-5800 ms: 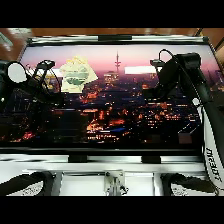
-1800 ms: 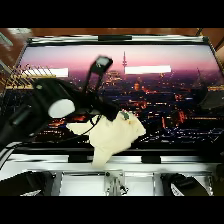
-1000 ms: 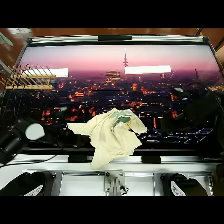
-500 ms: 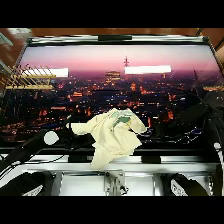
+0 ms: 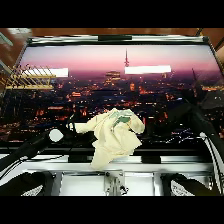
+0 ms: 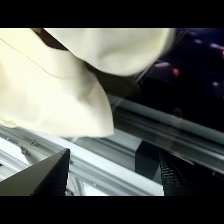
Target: Fold the shirts.
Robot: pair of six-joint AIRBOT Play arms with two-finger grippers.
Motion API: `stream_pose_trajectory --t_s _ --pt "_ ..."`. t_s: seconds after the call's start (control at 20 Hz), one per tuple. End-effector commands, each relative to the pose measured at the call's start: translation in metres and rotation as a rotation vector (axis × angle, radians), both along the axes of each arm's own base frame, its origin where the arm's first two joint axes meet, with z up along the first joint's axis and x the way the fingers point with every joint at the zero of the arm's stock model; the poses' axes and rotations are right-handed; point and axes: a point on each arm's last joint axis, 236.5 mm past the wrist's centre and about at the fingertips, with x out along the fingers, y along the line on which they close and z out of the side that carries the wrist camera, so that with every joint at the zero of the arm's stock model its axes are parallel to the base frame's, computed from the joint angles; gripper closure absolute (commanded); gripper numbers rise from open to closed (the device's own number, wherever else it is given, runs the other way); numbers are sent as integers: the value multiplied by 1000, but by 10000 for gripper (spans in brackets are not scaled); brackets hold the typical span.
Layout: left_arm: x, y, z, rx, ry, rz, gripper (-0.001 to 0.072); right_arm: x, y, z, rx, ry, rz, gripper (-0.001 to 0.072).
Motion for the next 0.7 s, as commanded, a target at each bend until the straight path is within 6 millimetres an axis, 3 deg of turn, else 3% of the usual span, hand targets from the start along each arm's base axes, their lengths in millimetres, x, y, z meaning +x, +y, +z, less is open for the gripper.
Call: stream_pose_trajectory --t_s 0.0,0.05,0.15,0.25,0.3,0.4,0.45,0.55,0.65 --pt "4 -1 -1 -5 -8 10 516 4 20 -18 -10 -25 51 50" --pt "4 -1 -1 -4 -13 3 540 2 25 -23 -14 -14 63 51" --pt "4 -1 -1 2 -33 -23 673 -2 33 -32 -21 4 92 51" --pt "4 -1 -1 6 -48 -44 677 -8 42 -39 -28 7 130 62" --pt "4 -1 -1 8 -54 -52 677 -9 46 -40 -30 2 148 179" --pt "6 -2 3 9 -81 -79 677 -10 52 -40 -26 -15 174 568" --pt "8 -6 9 8 -117 -127 677 -11 53 -38 -17 -14 177 654" --pt "15 -22 38 -14 -233 -278 678 -8 55 -22 14 -65 241 655" --pt "32 -36 92 -29 -373 -395 678 10 61 22 46 -190 307 655"
